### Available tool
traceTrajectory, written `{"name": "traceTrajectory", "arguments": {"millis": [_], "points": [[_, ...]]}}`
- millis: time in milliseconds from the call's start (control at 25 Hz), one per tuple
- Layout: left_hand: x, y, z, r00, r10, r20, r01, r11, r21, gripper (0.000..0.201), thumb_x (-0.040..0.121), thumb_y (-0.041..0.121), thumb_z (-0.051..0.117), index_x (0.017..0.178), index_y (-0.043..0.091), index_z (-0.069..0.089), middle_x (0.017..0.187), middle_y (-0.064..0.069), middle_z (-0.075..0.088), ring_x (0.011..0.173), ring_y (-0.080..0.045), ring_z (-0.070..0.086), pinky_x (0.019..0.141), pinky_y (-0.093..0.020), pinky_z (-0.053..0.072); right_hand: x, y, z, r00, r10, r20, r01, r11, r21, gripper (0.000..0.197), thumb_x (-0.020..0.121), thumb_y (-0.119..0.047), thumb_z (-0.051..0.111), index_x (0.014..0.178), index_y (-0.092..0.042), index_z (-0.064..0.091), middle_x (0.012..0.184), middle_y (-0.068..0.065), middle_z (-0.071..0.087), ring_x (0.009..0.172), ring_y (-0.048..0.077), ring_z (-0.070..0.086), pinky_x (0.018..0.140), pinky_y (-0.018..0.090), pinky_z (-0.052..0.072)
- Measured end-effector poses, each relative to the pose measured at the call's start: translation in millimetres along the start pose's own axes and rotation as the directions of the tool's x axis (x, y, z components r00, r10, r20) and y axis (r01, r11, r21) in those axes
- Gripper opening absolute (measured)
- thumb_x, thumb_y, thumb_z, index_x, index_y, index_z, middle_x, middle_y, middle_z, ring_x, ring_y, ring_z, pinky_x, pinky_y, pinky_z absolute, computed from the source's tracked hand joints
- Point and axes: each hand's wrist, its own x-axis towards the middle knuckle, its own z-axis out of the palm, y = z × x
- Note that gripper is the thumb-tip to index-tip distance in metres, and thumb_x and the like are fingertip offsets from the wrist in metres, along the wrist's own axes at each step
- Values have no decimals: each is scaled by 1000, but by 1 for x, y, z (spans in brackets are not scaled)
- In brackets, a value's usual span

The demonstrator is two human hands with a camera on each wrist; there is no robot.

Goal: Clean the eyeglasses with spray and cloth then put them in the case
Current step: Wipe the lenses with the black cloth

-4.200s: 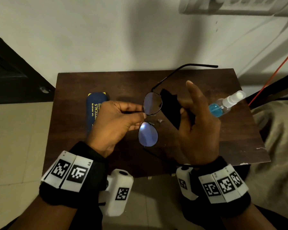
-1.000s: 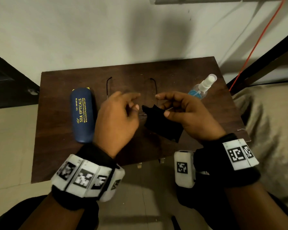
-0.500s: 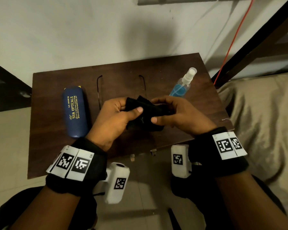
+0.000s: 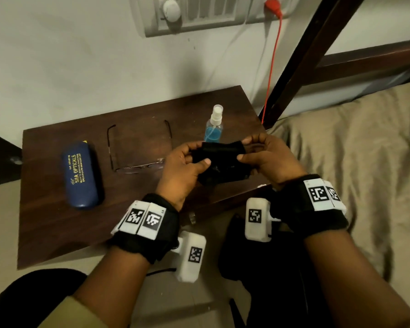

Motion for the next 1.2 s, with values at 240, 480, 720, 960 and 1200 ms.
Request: {"name": "traceTrajectory", "arguments": {"millis": [240, 480, 720, 960, 1200], "points": [[34, -30, 47, 994, 12, -105, 21, 950, 311, 59, 81, 3, 68, 132, 23, 45, 122, -5, 59, 108, -20, 60, 96, -42, 51, 33, 34, -36, 987, -43, -155, -6, 954, -300, 27, 74, 4, 73, 90, -12, 59, 76, 2, 58, 66, 13, 57, 53, 16, 47], [45, -37, 55, 991, 55, -119, 7, 882, 470, 45, 81, 0, 68, 123, 11, 57, 120, -7, 62, 111, -19, 59, 97, -32, 49, 54, 50, -41, 978, -52, -200, -50, 879, -473, 27, 73, -2, 75, 88, -20, 60, 76, -4, 60, 74, 12, 58, 56, 12, 39], [25, -32, 40, 994, 102, -50, -58, 834, 549, 33, 84, 4, 67, 117, 10, 63, 113, -1, 63, 98, -8, 57, 85, -19, 44, 43, 35, -34, 924, -218, -314, -11, 806, -592, 18, 76, -15, 72, 94, -17, 70, 93, 2, 69, 89, 19, 64, 77, 21, 42], [-9, -18, -3, 982, 170, -84, -90, 808, 583, 34, 84, 12, 69, 117, 13, 64, 116, 0, 66, 102, -10, 59, 89, -22, 45, 8, -5, 6, 949, -268, -165, 155, 855, -496, 9, 82, -19, 69, 75, -24, 68, 73, -4, 67, 73, 16, 65, 72, 31, 56], [-53, -7, -65, 942, 274, -195, -102, 786, 610, 27, 84, 11, 68, 111, 12, 68, 109, -1, 69, 95, -9, 62, 81, -17, 43, -30, -5, 89, 956, -291, 40, 270, 818, -508, 10, 85, -25, 67, 79, -18, 68, 74, -2, 66, 72, 14, 64, 75, 36, 56]]}}
